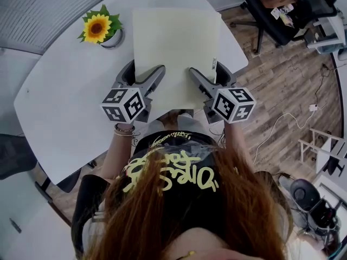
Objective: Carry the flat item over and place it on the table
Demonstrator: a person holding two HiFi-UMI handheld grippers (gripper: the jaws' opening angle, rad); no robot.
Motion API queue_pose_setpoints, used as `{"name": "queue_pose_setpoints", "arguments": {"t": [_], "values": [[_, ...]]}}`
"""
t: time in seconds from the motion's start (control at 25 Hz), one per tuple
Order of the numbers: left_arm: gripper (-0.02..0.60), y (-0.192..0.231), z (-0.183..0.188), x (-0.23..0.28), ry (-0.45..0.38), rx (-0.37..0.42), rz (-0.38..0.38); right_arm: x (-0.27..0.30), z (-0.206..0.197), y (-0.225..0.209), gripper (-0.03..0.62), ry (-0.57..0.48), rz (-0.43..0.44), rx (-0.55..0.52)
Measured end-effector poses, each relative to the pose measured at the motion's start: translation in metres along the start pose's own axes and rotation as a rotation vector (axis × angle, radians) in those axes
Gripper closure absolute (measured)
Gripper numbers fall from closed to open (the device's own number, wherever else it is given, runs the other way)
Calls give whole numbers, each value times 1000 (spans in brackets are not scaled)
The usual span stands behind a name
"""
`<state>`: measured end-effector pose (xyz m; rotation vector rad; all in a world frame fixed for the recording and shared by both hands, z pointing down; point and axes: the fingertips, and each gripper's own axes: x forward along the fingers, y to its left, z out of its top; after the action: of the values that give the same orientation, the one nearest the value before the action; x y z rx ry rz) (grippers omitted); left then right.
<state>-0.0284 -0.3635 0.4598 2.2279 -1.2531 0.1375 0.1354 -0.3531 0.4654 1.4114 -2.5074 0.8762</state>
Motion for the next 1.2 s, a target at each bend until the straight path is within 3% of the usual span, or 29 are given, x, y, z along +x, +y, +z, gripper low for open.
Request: {"name": "queue_pose_setpoints", "arguments": {"t": [1.2], "values": [[147, 17, -13, 17, 103, -46, 60, 19, -11, -11, 204, 45, -10, 5]]}}
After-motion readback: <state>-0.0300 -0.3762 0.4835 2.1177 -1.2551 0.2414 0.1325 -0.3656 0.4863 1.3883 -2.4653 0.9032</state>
